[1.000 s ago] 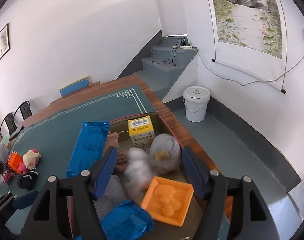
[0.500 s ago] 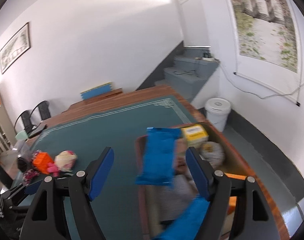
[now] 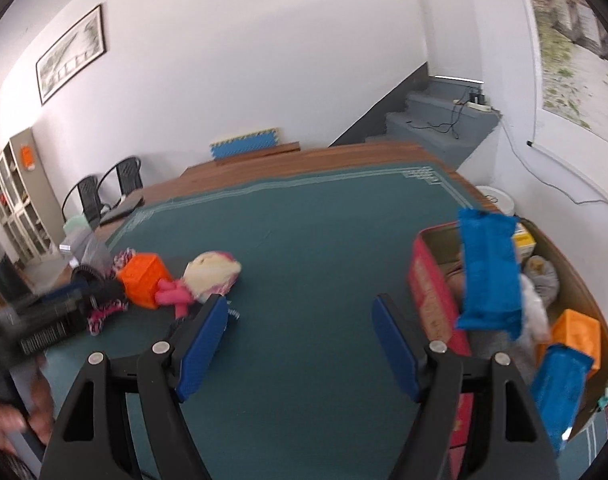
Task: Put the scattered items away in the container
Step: 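Return both tools to the table toward the grey beanie and black fuzzy hat, then grasp the grey knit beanie with the left tool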
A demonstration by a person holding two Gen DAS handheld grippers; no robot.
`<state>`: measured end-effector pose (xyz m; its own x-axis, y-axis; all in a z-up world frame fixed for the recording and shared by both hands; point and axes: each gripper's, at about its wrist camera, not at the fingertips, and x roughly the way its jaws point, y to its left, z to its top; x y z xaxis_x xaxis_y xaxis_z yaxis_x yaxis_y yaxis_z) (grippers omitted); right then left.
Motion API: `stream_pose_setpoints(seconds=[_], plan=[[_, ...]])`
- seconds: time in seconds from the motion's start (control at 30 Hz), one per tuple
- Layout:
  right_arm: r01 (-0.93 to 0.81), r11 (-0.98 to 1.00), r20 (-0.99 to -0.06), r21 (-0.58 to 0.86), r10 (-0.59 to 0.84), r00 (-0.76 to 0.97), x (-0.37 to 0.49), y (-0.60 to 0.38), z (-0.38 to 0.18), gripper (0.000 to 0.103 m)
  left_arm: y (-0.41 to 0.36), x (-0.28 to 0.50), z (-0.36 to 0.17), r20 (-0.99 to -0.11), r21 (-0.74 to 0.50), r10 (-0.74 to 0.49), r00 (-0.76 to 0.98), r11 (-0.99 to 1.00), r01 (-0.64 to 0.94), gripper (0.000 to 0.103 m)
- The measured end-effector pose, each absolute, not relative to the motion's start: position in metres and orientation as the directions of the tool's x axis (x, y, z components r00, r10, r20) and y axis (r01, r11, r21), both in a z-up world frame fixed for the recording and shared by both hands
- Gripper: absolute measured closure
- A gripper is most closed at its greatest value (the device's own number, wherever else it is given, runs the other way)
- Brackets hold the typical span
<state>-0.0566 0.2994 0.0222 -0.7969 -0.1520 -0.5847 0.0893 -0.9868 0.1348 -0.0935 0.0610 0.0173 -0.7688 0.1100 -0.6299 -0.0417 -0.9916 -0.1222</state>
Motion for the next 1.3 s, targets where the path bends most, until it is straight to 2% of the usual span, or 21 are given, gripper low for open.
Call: stream_pose_setpoints(seconds=[0.3,0.67,0.87,1.3], plan=[[0.104,-0.989,-0.637,0.107,-0.148,-0.756,-0.067,0.285,-0.007,0.025,0.020,-0.120,0.007,-0.636,-0.142,0.040,-0.771,-0.988,0.066,0.022],[0.119,-0.989,-0.668,0.093,-0.151,-0.729,-0.069,0.278,-0.022,0.025,0.000,-0.150,-0.013,-0.648,-0.119,0.003,-0.762,-0.988,0.097,0.022],[0.126,-0.988,-0.676,0.086,-0.150,-0.721,-0.069,0.275,-0.026,0.025,-0.009,-0.157,-0.015,-0.639,-0.138,0.029,-0.768,-0.987,0.077,0.022],[0.146,-0.986,-0.695,0.079,-0.160,-0.701,-0.070,0.269,-0.035,0.025,-0.035,-0.166,-0.032,-0.679,-0.185,0.038,-0.733,-0.975,0.120,0.022]])
